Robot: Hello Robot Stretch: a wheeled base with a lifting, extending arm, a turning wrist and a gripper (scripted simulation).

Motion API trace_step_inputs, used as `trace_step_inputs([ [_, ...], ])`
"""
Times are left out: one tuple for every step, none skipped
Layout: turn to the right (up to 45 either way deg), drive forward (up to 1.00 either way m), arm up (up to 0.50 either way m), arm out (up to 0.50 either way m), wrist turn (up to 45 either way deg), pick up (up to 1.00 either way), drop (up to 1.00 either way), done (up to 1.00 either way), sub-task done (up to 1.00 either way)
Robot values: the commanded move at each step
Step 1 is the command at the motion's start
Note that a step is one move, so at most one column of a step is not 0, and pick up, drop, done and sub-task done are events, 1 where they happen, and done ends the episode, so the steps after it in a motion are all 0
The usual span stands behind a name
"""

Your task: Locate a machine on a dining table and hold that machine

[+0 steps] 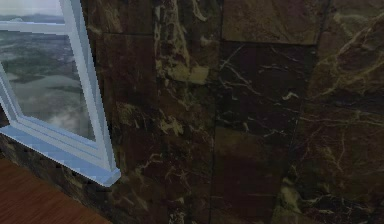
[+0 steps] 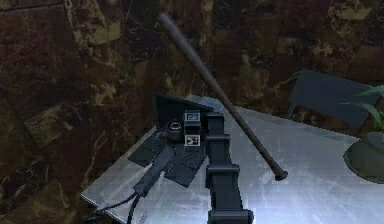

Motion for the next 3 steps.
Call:
trace_step_inputs([
  [0.0,0.00,0.00,0.00,45.0,0.00,0.00,0.00,0.00],
  [0.0,0.00,0.00,0.00,45.0,0.00,0.00,0.00,0.00],
  [0.0,0.00,0.00,0.00,45.0,0.00,0.00,0.00,0.00],
])
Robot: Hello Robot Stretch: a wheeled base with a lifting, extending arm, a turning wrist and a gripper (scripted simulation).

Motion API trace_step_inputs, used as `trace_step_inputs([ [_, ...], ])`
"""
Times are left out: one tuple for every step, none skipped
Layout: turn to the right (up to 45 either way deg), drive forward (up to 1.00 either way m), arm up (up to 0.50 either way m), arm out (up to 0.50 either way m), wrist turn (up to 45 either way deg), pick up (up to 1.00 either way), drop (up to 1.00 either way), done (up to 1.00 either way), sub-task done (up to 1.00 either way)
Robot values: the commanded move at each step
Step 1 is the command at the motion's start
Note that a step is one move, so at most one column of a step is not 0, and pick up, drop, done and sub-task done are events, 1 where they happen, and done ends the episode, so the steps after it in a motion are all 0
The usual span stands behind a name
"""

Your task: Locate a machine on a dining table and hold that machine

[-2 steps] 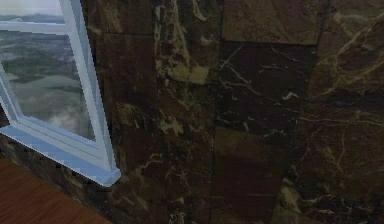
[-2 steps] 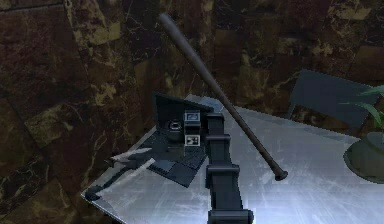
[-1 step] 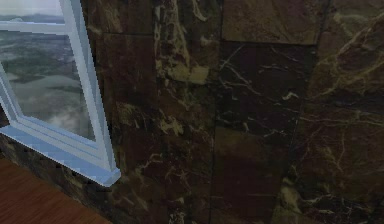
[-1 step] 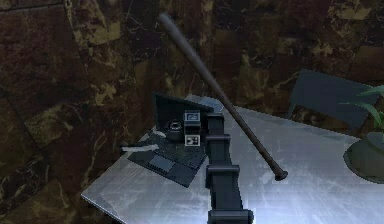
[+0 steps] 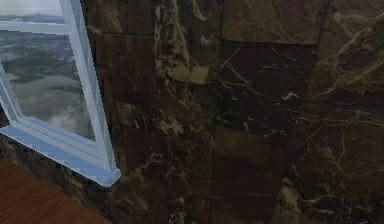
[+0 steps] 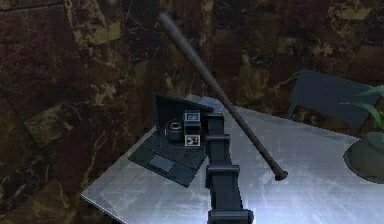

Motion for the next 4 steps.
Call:
trace_step_inputs([
  [0.0,0.00,0.00,0.00,3.0,0.00,0.00,0.00,0.00],
  [0.0,0.00,-0.30,0.00,0.0,0.00,0.00,0.00,0.00],
  [0.0,0.00,0.00,0.00,0.0,1.00,0.00,0.00,0.00],
  [0.0,0.00,0.10,0.00,0.0,0.00,0.00,0.00,0.00],
])
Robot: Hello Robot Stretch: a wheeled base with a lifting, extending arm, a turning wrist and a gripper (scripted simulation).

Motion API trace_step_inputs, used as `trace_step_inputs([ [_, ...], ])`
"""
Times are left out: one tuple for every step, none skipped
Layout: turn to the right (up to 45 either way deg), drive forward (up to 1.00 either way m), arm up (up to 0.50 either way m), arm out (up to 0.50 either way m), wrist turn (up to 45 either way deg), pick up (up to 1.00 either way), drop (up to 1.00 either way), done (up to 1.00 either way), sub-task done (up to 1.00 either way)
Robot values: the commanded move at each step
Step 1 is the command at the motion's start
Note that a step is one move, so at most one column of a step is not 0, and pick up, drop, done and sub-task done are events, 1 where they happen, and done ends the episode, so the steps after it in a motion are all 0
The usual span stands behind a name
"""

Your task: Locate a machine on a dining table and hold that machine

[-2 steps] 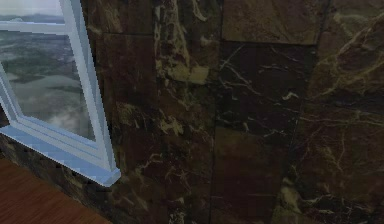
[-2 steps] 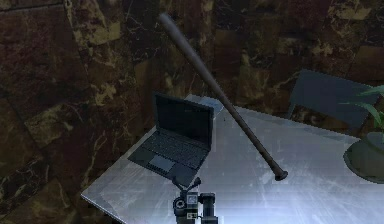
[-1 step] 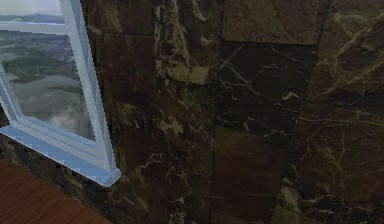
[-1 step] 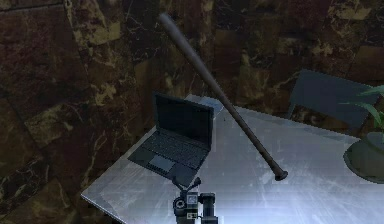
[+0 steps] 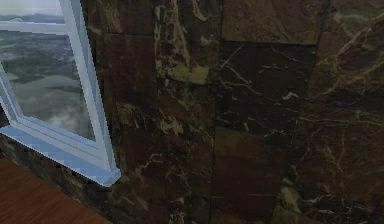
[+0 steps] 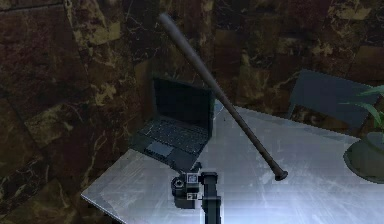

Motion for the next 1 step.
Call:
trace_step_inputs([
  [0.0,0.00,0.00,0.00,0.0,0.00,0.00,1.00,0.00],
])
